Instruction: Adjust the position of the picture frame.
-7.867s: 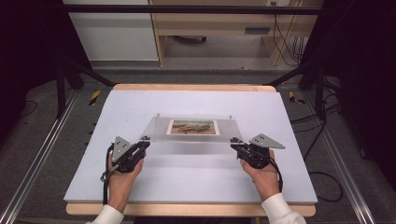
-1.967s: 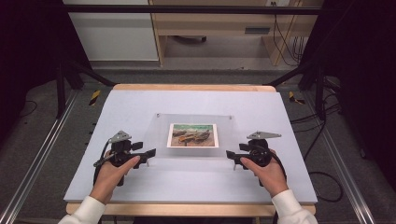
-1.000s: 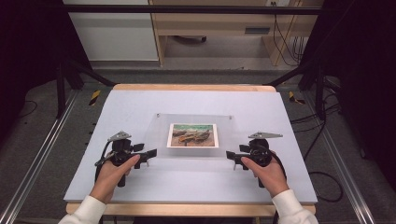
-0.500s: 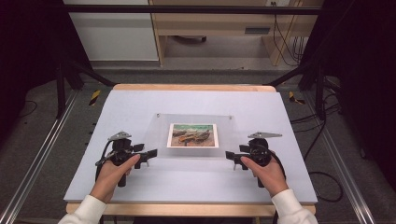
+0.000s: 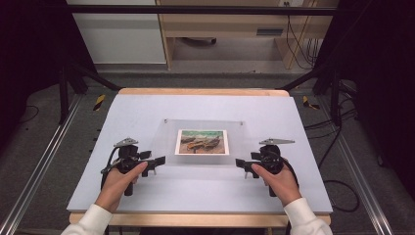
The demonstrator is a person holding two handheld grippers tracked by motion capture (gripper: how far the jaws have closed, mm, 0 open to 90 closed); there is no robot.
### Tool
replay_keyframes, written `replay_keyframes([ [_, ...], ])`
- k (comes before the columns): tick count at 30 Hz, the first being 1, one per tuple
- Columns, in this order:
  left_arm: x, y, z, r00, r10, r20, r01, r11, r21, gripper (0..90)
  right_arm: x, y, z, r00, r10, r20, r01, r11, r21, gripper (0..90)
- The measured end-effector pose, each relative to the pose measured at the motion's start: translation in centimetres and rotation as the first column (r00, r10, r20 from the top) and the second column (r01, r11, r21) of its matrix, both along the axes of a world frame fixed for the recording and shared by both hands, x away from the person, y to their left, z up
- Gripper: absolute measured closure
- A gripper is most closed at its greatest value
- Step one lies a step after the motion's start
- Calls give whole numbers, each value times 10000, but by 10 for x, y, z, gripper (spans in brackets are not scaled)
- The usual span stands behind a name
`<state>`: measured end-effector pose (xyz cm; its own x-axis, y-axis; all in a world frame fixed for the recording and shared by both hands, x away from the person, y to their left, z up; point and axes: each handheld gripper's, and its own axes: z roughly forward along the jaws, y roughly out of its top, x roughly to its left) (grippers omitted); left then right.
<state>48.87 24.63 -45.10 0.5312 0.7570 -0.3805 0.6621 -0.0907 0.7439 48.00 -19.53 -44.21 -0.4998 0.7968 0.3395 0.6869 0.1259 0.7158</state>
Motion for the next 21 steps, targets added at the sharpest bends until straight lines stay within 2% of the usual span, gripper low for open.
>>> replay_keyframes([
  [14, 0, 1, 0, 9998, 13, -196, -15, 9999, -126, 192, 0, -1, 0, 9996, -105, -261, 109, 9998, 155, 215],
  [19, 1, 1, -2, 9994, 18, -331, -27, 9997, -257, 184, 1, -1, -1, 9991, -144, -409, 154, 9996, 241, 211],
  [21, 2, 1, -3, 9988, -94, -489, 72, 9990, -451, 187, 1, -1, -1, 9988, -166, -471, 180, 9994, 303, 208],
])
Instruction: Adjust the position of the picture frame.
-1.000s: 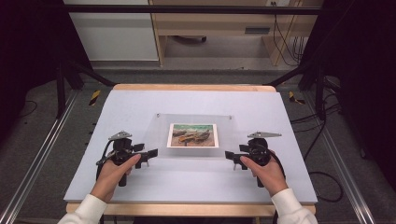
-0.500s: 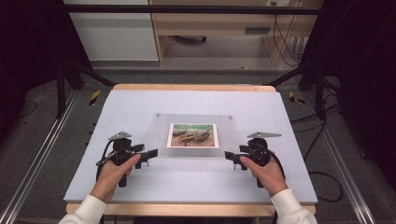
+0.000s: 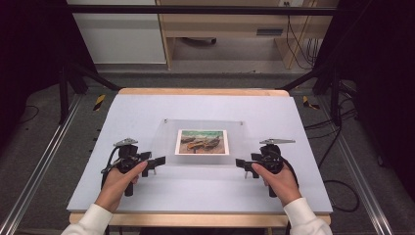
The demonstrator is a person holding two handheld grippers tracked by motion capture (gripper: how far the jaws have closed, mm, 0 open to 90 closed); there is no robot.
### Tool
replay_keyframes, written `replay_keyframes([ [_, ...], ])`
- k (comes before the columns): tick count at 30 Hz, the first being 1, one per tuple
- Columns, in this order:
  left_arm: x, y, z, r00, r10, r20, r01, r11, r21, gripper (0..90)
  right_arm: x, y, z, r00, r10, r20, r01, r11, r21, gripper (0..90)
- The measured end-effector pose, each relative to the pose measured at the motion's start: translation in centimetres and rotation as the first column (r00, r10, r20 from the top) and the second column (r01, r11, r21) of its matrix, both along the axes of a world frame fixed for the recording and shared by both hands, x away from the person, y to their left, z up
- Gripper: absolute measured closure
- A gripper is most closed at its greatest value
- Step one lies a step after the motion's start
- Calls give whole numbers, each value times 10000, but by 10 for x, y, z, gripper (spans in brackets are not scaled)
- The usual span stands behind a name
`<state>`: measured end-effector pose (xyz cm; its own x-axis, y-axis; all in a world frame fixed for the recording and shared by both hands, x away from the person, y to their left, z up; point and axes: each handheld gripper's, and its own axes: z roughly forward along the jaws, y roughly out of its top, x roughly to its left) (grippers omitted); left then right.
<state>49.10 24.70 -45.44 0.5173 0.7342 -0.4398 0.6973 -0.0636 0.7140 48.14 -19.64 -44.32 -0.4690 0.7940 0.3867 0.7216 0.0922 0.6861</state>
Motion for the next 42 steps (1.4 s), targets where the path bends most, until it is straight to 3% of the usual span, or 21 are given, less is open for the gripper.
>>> replay_keyframes([
  [21, 2, -1, -2, 10000, 38, 37, -38, 9999, -128, 189, 0, -3, -4, 9994, -135, -311, 150, 9988, 471, 206],
  [25, 2, -1, -2, 10000, 87, 40, -87, 9999, -145, 190, 0, -3, -6, 9975, -43, -703, 106, 9959, 902, 212],
  [30, 2, -1, -2, 10000, 68, 12, -68, 9999, -132, 201, 2, -1, -8, 9974, -22, -721, 95, 9948, 1015, 211],
  [42, 3, 4, -1, 9997, 194, -145, -198, 9995, -266, 276, 5, -2, -7, 9970, 76, -776, -6, 9960, 895, 231],
])
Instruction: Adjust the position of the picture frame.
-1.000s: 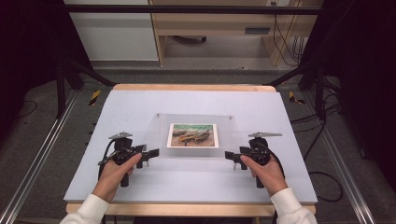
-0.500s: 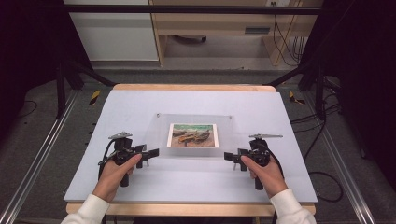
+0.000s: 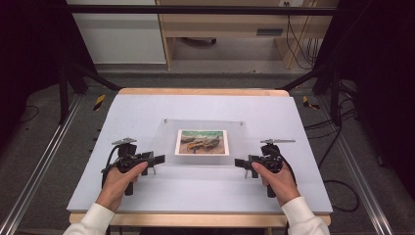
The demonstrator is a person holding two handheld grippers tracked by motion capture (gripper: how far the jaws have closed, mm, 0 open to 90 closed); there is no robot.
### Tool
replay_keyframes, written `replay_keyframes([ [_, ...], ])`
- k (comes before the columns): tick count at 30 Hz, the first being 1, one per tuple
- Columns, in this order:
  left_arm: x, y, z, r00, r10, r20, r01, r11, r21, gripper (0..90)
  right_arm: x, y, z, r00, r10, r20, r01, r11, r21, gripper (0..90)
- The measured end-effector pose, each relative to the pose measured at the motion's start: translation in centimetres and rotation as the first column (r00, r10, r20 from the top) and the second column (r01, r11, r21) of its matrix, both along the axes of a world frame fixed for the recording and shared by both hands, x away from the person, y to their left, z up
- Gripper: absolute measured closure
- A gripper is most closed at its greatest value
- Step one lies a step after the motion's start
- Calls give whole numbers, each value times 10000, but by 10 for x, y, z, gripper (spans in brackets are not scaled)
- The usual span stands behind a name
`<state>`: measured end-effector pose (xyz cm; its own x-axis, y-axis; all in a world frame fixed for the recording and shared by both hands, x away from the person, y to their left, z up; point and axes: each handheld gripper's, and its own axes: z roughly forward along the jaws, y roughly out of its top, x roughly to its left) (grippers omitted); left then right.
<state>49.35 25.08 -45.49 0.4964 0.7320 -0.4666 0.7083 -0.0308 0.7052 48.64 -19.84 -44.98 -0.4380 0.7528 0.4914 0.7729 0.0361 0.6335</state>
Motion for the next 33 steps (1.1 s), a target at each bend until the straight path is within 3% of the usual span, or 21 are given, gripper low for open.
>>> replay_keyframes([
  [10, 0, 1, 4, 9995, -73, 321, 62, 9994, 349, 290, 0, 1, 3, 9993, 33, 365, -26, 9998, -209, 264],
  [16, 5, 3, 5, 9989, 159, 444, -172, 9994, 303, 321, 6, 3, 6, 9984, 94, 553, -75, 9994, -341, 279],
  [23, 12, 2, 8, 9980, 287, 569, -287, 9996, -19, 328, 15, 0, 8, 9969, -70, 783, 74, 10000, -37, 289],
  [26, 14, 2, 8, 9974, 252, 672, -259, 9996, 102, 328, 17, 0, 8, 9954, -66, 957, 75, 9999, -94, 292],
  [28, 14, 0, 7, 9965, 209, 804, -241, 9989, 402, 329, 17, 0, 8, 9953, -8, 969, 29, 9998, -218, 296],
  [29, 13, 0, 6, 9959, 187, 883, -234, 9984, 522, 333, 15, 2, 6, 9945, 117, 1043, -66, 9988, -494, 303],
  [33, 9, 3, 4, 9954, 234, 929, -268, 9990, 355, 347, 11, 1, 3, 9933, 160, 1142, -118, 9993, -367, 305],
])
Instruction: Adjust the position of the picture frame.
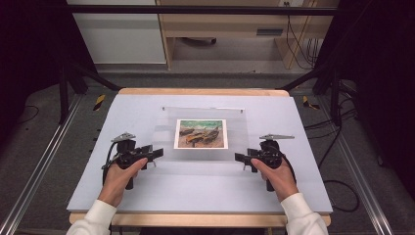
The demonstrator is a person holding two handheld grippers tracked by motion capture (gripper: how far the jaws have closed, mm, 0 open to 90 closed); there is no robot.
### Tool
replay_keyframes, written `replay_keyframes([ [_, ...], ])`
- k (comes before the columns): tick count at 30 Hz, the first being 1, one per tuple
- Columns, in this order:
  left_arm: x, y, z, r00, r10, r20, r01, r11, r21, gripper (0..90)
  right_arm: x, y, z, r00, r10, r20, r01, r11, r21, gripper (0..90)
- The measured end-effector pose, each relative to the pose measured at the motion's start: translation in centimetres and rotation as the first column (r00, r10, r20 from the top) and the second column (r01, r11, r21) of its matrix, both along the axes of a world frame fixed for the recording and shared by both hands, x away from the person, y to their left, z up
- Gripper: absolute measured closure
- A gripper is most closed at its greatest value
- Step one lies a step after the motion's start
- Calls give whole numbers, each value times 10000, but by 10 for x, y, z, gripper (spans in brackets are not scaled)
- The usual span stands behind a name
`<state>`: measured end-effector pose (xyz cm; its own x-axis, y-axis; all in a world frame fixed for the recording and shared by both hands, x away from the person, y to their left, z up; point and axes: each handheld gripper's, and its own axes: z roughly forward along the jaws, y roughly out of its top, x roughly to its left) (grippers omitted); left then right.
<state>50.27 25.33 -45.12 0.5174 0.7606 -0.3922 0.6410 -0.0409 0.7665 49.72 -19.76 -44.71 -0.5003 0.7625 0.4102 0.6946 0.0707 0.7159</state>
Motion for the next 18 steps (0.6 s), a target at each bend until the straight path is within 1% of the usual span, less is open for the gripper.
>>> replay_keyframes([
  [3, -4, 0, 0, 9999, 9, 133, -10, 10000, 53, 353, -4, 0, 0, 9999, 35, 126, -34, 10000, -38, 305],
  [4, -6, 0, 0, 9998, -21, 190, 19, 9999, 110, 354, -5, 0, 0, 9997, 81, 220, -79, 9999, -93, 306],
  [8, -11, 2, 0, 9993, -61, 380, 56, 9999, 117, 367, -9, 1, 1, 9990, 114, 436, -102, 9996, -270, 313],
  [9, -11, 2, 0, 9993, -61, 380, 56, 9999, 117, 374, -9, 1, 1, 9990, 114, 436, -102, 9996, -270, 313],
  [10, -13, 2, 0, 9991, -56, 428, 53, 9999, 91, 378, -12, 1, 0, 9982, 120, 582, -105, 9996, -253, 324],
  [12, -15, 2, 0, 9987, -3, 507, -1, 10000, 80, 379, -15, 0, -1, 9973, 111, 722, -95, 9997, -229, 330],
  [14, -17, 2, 0, 9984, -23, 563, 14, 9999, 166, 381, -18, 1, -1, 9966, 125, 818, -102, 9995, -286, 331],
  [18, -21, 3, 0, 9978, 54, 655, -62, 9999, 118, 406, -22, 1, -1, 9955, 179, 931, -142, 9991, -406, 341],
])
